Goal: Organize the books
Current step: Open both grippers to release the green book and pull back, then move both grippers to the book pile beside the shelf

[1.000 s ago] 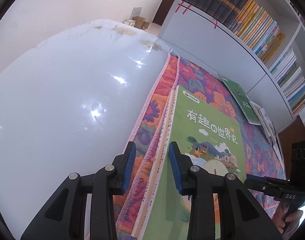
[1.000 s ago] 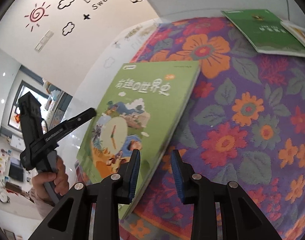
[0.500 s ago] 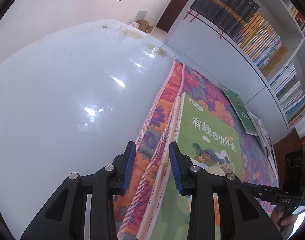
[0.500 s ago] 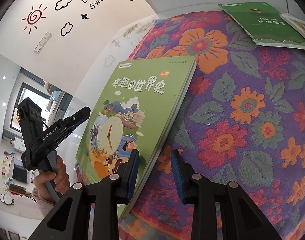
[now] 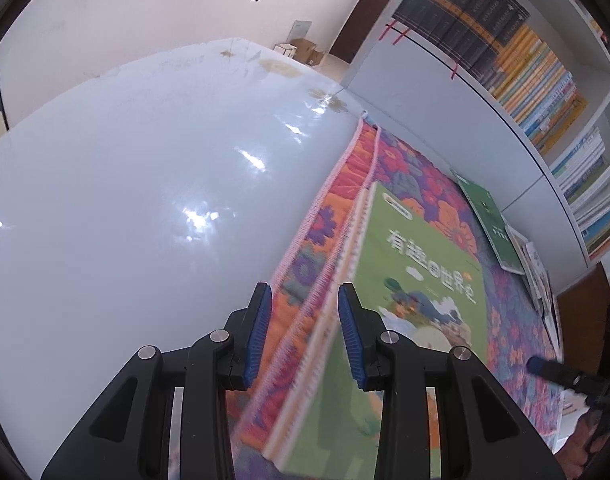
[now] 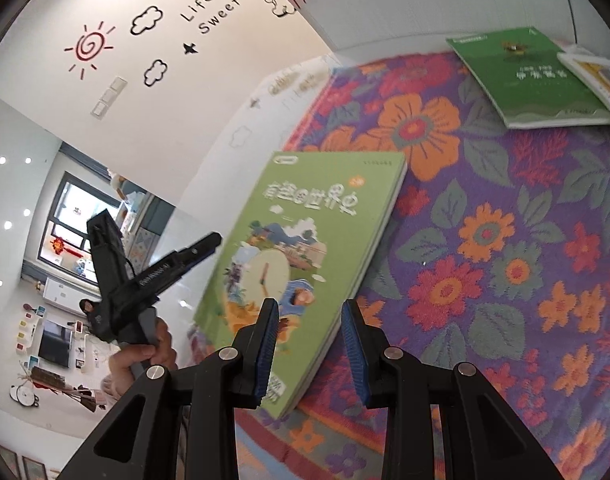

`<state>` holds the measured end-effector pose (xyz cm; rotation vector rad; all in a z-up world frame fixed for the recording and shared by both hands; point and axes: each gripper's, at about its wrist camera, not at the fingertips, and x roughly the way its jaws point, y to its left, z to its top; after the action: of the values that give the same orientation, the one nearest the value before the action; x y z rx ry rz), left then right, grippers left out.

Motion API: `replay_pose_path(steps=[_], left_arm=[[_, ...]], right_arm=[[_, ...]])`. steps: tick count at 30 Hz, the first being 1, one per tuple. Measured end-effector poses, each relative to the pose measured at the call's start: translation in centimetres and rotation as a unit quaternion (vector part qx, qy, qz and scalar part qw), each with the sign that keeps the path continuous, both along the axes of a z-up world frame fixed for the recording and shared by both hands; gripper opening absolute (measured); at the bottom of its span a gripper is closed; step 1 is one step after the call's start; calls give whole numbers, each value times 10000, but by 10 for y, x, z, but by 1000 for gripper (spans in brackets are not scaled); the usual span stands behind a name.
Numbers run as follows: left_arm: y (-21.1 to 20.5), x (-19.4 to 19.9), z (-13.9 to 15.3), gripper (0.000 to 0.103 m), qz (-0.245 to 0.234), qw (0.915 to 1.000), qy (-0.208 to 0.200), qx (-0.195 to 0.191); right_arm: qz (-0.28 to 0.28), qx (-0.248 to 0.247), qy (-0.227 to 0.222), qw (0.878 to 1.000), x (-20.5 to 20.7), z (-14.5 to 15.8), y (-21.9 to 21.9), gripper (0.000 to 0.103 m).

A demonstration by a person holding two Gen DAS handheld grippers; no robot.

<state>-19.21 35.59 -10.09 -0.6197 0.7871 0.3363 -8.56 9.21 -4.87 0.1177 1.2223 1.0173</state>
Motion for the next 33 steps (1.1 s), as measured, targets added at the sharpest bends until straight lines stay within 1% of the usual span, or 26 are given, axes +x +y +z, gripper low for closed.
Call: replay_pose_path(steps=[3,5,8,9,10,11,14,15,17,18,19,21,22,24,27,30,33], left_arm=[[-14,-1,10,32,-59,9999,50,107],[-24,-2,21,32,-110,9999,3,99],[-44,-2,41,32,-199,9995,-76,219],[-55,-1,50,32,-249,9992,-96,281],[-61,-1,55,32,-279,9991,-97,297],[-68,0,60,32,-315,9990,-92,304],[-92,0,79,32,-396,9981,-121,456],[-102,1,87,32,-407,9974,-116,575],[-120,3,100,32,-474,9965,-173,663],[-127,4,105,32,-509,9962,-201,673],[-135,7,111,32,-558,9958,-227,695],[-154,16,122,32,-651,9942,-213,830],[-167,22,129,32,-717,9928,-196,943],[-186,31,137,32,-864,9906,-223,1041],[-214,47,151,34,-1139,9869,-348,1086],[-234,66,162,36,-1243,9849,-492,1104],[-250,91,167,36,-1238,9844,-451,1163]], right_arm=[[-38,119,-91,9999,-1,16,-7,31],[-79,233,-96,9997,0,27,-15,31],[-158,488,-175,9985,3,47,-32,33],[-202,592,-262,9977,4,57,-40,37],[-231,657,-322,9971,4,64,-46,47],[-259,731,-391,9962,5,71,-53,50],[-414,967,-765,9915,4,97,-78,51],[-457,1010,-905,9897,4,105,-86,51],[-566,1049,-1163,9860,4,120,-105,52],[-613,1091,-1223,9846,5,124,-113,55],[-629,1132,-1249,9837,7,127,-120,60],[-670,1161,-1261,9829,13,131,-133,65],[-727,1154,-1272,9825,16,131,-138,65],[-844,1065,-1288,9823,21,131,-146,65],[-809,1060,-1293,9826,29,131,-156,65],[-956,1092,-1216,9819,36,129,-163,65],[-998,994,-1325,9811,39,129,-169,65]])
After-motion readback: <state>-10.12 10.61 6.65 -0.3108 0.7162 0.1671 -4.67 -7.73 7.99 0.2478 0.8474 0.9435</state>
